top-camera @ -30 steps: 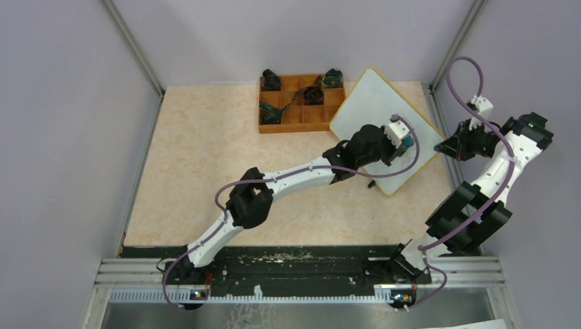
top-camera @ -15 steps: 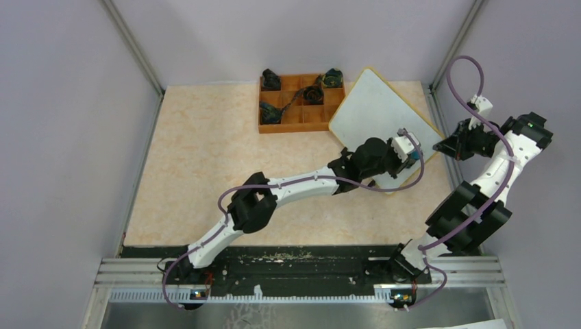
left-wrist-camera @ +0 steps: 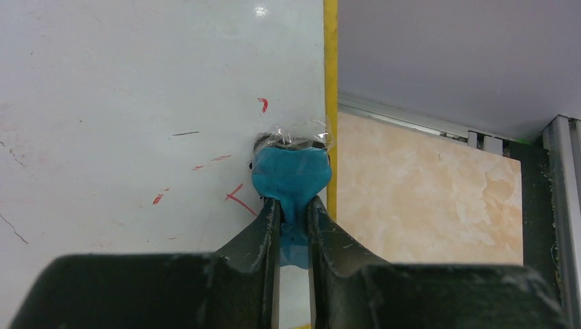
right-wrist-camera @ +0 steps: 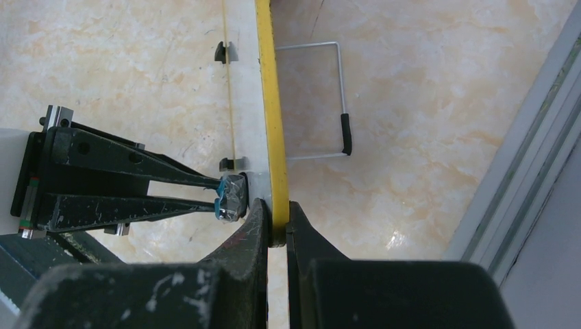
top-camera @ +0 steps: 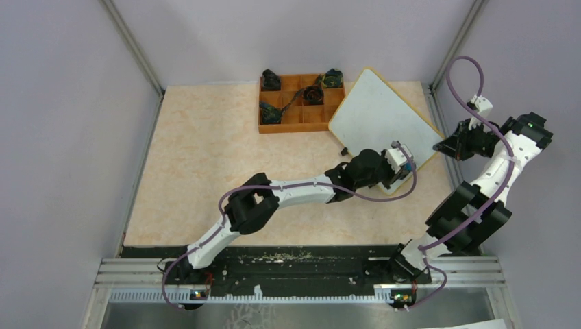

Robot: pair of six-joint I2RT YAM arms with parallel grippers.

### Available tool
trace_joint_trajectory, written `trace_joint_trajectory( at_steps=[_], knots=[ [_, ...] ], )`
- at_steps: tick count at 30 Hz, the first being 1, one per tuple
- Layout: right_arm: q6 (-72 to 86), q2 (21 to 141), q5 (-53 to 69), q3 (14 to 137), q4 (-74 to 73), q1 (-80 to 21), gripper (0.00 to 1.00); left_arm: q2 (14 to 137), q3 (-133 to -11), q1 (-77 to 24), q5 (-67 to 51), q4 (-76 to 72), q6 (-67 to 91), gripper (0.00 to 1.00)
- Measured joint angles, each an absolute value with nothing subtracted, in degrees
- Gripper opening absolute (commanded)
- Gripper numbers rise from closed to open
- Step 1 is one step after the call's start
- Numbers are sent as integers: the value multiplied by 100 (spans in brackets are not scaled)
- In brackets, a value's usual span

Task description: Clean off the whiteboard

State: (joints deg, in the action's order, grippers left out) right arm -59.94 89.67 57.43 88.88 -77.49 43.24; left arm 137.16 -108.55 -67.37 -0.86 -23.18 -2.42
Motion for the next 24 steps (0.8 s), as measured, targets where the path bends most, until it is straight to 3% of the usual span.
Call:
trace_joint_trajectory(
  at_steps=[13, 24],
  knots=[
    [-5983, 8971, 5662, 8855, -7518, 4324, 0, 14105, -12385, -6694, -115, -451, -497, 1],
    [-5975, 8971, 5682, 8855, -7540, 4324, 0, 14116, -12514, -6646, -276, -233, -556, 0]
  ],
)
